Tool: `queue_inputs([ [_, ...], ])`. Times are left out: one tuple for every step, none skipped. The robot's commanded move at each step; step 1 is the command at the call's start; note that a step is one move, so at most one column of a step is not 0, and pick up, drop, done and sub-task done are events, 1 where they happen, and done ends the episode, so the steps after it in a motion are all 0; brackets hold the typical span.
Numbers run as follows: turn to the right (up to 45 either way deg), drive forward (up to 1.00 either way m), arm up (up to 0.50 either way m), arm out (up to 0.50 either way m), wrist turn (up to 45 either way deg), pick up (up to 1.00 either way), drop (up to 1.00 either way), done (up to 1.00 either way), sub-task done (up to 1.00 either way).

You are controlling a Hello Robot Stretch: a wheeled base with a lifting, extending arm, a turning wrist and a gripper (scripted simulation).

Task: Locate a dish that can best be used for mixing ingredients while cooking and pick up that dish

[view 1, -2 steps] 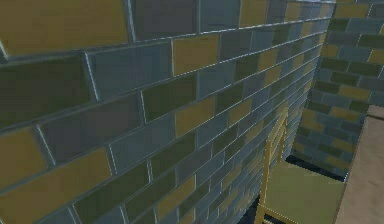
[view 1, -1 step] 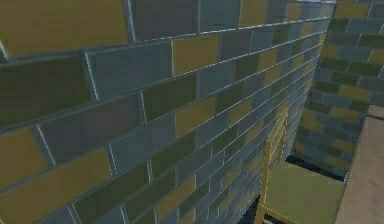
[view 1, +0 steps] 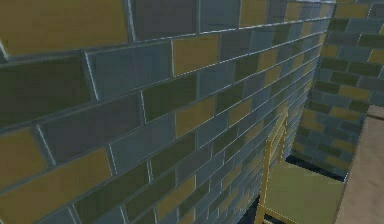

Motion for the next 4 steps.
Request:
queue_inputs([
  [0.0, 0.0, 0.0, 0.2, 0.0, 0.0, 0.0, 0.0, 0.0],
  [0.0, 0.0, 0.0, 0.0, 45.0, 0.0, 0.0, 0.0, 0.0],
  [0.0, 0.0, 0.0, 0.0, 45.0, 0.0, 0.0, 0.0, 0.0],
  [0.0, 0.0, 0.0, 0.0, 45.0, 0.0, 0.0, 0.0, 0.0],
])
